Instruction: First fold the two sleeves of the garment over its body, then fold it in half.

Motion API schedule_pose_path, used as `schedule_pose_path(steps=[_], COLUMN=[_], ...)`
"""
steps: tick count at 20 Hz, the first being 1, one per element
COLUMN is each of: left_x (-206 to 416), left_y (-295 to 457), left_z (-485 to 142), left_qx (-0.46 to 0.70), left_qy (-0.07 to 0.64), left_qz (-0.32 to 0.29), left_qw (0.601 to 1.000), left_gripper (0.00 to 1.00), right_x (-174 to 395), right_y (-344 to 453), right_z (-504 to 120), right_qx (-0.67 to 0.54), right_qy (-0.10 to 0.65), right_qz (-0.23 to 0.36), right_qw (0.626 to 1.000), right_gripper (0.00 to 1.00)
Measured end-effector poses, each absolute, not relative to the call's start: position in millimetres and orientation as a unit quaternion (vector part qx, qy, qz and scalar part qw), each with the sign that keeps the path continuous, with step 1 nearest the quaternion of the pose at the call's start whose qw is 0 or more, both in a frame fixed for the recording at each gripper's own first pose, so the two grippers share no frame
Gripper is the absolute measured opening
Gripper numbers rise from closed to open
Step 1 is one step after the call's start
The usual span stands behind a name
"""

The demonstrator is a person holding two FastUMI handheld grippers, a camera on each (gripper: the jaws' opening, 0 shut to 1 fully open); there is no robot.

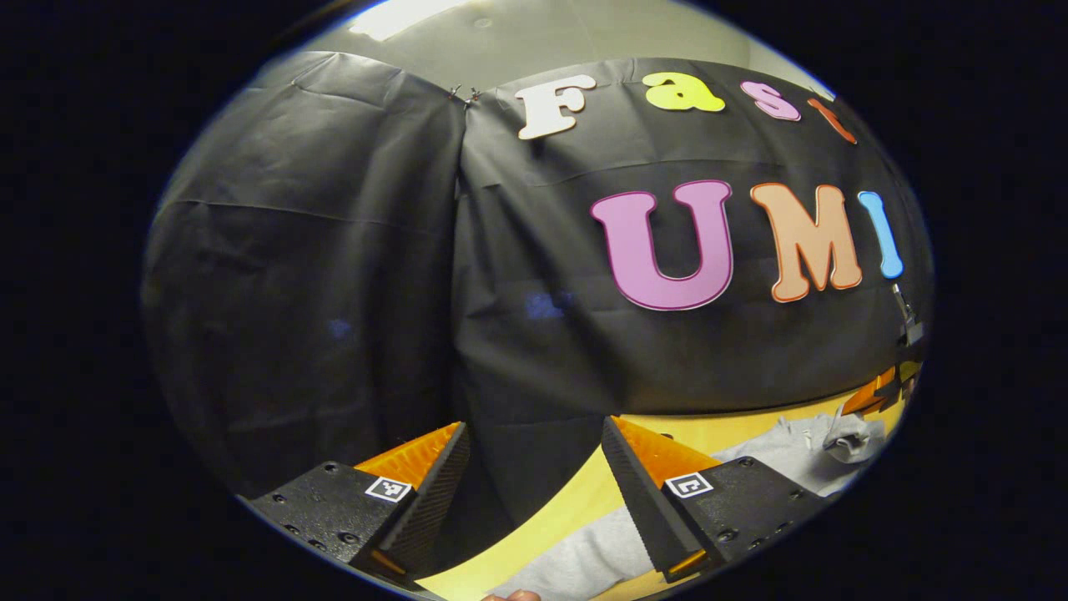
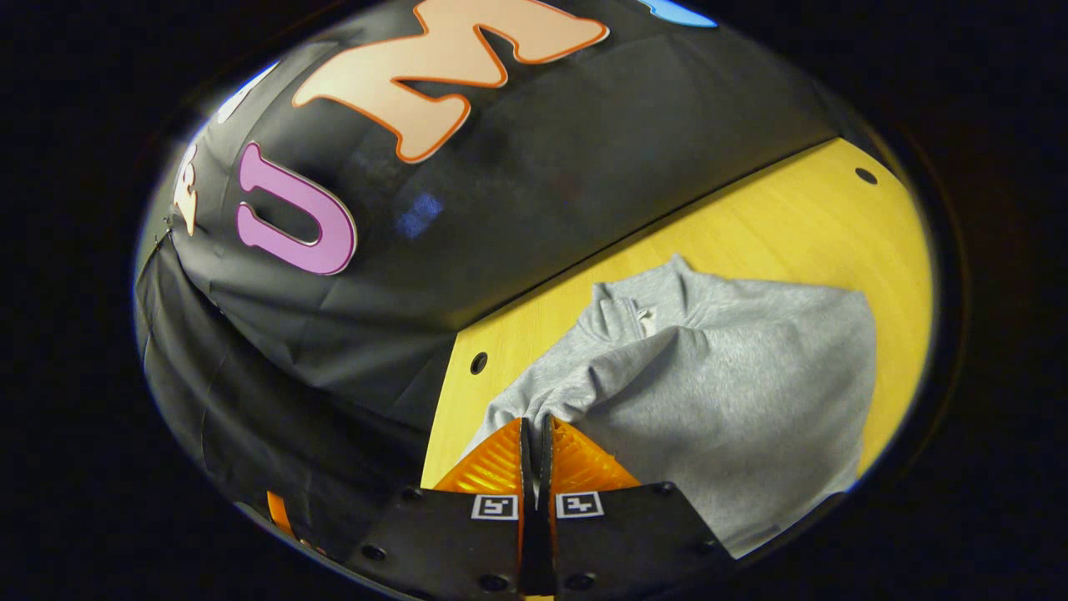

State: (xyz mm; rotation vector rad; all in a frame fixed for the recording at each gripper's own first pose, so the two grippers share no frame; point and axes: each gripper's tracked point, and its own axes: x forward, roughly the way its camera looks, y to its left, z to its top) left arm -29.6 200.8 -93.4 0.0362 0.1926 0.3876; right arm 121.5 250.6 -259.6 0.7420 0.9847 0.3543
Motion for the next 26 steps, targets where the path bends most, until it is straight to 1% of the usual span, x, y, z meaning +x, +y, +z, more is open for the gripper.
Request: schedule_pose_path(steps=[1,2,3,6,7,9,10,11,12,13,14,15,16,18,20,26], left_x=[-33.7,-37.5,-43.1,-57.5,-63.1,-72.0,-75.4,-78.3,-80.6,-83.9,-85.6,-88.1,-88.1,-92.6,-100.7,-121.1], left_y=[210.4,218.9,226.4,244.0,247.8,255.1,257.2,257.1,255.1,252.2,248.7,244.9,239.3,223.4,210.0,182.9], left_z=[-95.9,-100.1,-104.4,-115.8,-121.6,-132.7,-139.6,-149.9,-160.1,-171.2,-182.6,-194.7,-204.5,-230.3,-258.6,-321.5], left_qx=[0.019,0.018,0.018,0.026,0.029,0.031,0.029,0.026,0.022,0.016,0.01,0.004,-0.003,-0.026,-0.056,-0.107], left_qy=[0.1,0.104,0.109,0.127,0.134,0.148,0.156,0.167,0.179,0.19,0.202,0.216,0.228,0.257,0.289,0.373], left_qz=[0.2,0.207,0.213,0.228,0.232,0.238,0.238,0.236,0.231,0.224,0.216,0.208,0.198,0.175,0.157,0.121], left_qw=[0.975,0.973,0.971,0.965,0.963,0.96,0.958,0.957,0.956,0.956,0.955,0.954,0.953,0.95,0.943,0.914], left_gripper=[0.94,0.94,0.98,0.98,0.94,0.94,0.94,0.98,0.94,0.94,0.99,0.99,0.95,0.95,0.95,0.96], right_x=[122.9,121.1,119.9,116.1,117.0,118.6,120.9,120.7,119.8,121.3,121.1,122.3,126.2,133.6,135.7,124.4], right_y=[263.6,276.1,285.7,310.3,316.7,324.7,329.1,332.4,338.1,342.7,345.3,345.4,345.3,333.8,320.9,279.9], right_z=[-269.4,-278.5,-289.1,-320.6,-328.6,-338.1,-343.6,-348.4,-350.1,-348.8,-340.2,-332.2,-327.5,-313.9,-306.1,-296.7], right_qx=[0.349,0.353,0.356,0.36,0.363,0.375,0.383,0.392,0.402,0.41,0.416,0.418,0.413,0.394,0.373,0.325], right_qy=[0.468,0.476,0.486,0.516,0.521,0.528,0.531,0.535,0.536,0.535,0.527,0.516,0.501,0.468,0.449,0.429], right_qz=[0.166,0.164,0.158,0.138,0.13,0.111,0.1,0.092,0.091,0.095,0.107,0.118,0.126,0.136,0.142,0.145], right_qw=[0.795,0.788,0.783,0.765,0.761,0.754,0.749,0.743,0.736,0.733,0.733,0.738,0.75,0.779,0.8,0.83], right_gripper=[0.0,0.02,0.02,0.02,0.02,0.02,0.02,0.03,0.04,0.05,0.05,0.28,0.51,0.98,0.97,0.97])
